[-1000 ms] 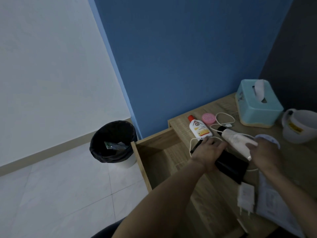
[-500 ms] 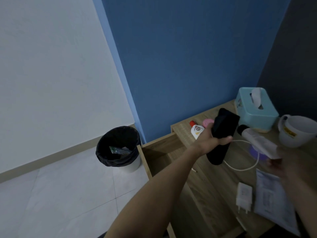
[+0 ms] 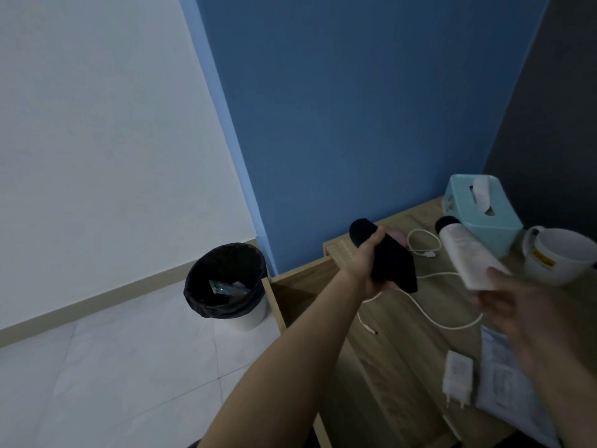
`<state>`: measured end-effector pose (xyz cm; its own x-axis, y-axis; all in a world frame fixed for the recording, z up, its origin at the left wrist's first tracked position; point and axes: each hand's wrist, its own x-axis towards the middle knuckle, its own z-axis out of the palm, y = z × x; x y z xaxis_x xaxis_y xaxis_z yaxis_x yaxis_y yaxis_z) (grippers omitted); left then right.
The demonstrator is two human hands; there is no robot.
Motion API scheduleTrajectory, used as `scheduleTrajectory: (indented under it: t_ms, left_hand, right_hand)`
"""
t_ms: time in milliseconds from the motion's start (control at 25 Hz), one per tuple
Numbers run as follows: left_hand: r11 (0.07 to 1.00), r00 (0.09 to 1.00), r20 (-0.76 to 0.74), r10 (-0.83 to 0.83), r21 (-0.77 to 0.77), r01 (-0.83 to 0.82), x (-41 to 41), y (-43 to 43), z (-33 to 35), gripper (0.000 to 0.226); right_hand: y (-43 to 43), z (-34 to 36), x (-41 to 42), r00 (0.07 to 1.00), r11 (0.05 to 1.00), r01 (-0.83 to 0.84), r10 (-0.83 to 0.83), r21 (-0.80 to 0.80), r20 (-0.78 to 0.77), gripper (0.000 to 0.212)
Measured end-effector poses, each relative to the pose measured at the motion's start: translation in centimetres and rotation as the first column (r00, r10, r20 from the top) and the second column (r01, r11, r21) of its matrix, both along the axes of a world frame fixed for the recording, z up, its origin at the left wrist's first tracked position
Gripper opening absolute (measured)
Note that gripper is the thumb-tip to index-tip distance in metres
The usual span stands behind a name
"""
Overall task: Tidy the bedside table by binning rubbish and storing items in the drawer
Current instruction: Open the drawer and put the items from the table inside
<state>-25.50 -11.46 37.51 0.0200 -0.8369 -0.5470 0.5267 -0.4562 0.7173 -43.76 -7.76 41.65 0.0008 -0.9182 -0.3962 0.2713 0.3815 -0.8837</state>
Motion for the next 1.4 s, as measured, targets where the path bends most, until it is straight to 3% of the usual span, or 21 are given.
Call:
scheduleTrajectory:
  t_ms: [120, 200, 320, 440, 560, 640, 800, 960, 1280, 1400]
  left_hand:
    - [0.998, 0.998, 0.046, 0.05, 0.043, -0.052, 3.0, 2.6, -1.0, 0.04]
    - [0.99, 0.985, 0.155, 0.081, 0.104, -0.098, 5.0, 4.5, -2.7, 0.056]
    - [0.959, 0.946, 0.297, 0.132, 0.202, -0.198, 6.8, 7.0, -5.5, 0.075]
    - [0.926, 0.906, 0.388, 0.169, 0.253, -0.281, 6.9, 8.3, -8.1, 0.086]
    - [0.918, 0.87, 0.487, 0.073, 0.309, -0.25, 6.4, 8.3, -11.0, 0.082]
    - [0.9, 0.854, 0.521, 0.004, 0.371, -0.231, 6.0, 8.3, -13.0, 0.082]
    - [0.876, 0.876, 0.48, -0.048, 0.442, -0.194, 6.1, 8.1, -16.2, 0.08]
    - [0.866, 0.88, 0.47, -0.068, 0.465, -0.182, 6.2, 8.0, -18.2, 0.061]
    - [0.838, 0.827, 0.545, -0.139, 0.51, -0.196, 5.9, 7.7, -19.9, 0.04]
    - [0.833, 0.754, 0.621, -0.216, 0.519, -0.189, 5.9, 7.6, -19.9, 0.03]
  right_hand:
    - [2.2, -1.9, 2.2, 0.989, 0.987, -0.138, 0.141, 0.081, -0.036, 0.005]
    - [3.3, -3.7, 4.0, 0.974, 0.97, -0.198, 0.211, 0.144, -0.081, 0.008]
    - [5.2, -7.1, 6.5, 0.944, 0.928, -0.265, 0.305, 0.263, -0.124, 0.031]
    - [6.7, -10.5, 8.7, 0.908, 0.912, -0.275, 0.351, 0.304, -0.231, 0.028]
    - [7.0, -13.9, 10.3, 0.773, 0.904, -0.247, 0.402, 0.35, -0.491, 0.045]
    - [6.6, -16.0, 11.0, 0.717, 0.894, -0.223, 0.42, 0.388, -0.556, 0.046]
    - [5.4, -20.0, 12.0, 0.708, 0.855, -0.166, 0.451, 0.492, -0.544, 0.047]
    - [4.5, -23.5, 11.8, 0.706, 0.808, -0.142, 0.488, 0.572, -0.514, 0.049]
    - [4.9, -26.6, 10.4, 0.686, 0.768, -0.231, 0.564, 0.597, -0.46, 0.053]
    - [5.3, -25.5, 10.3, 0.649, 0.755, -0.27, 0.601, 0.598, -0.466, 0.055]
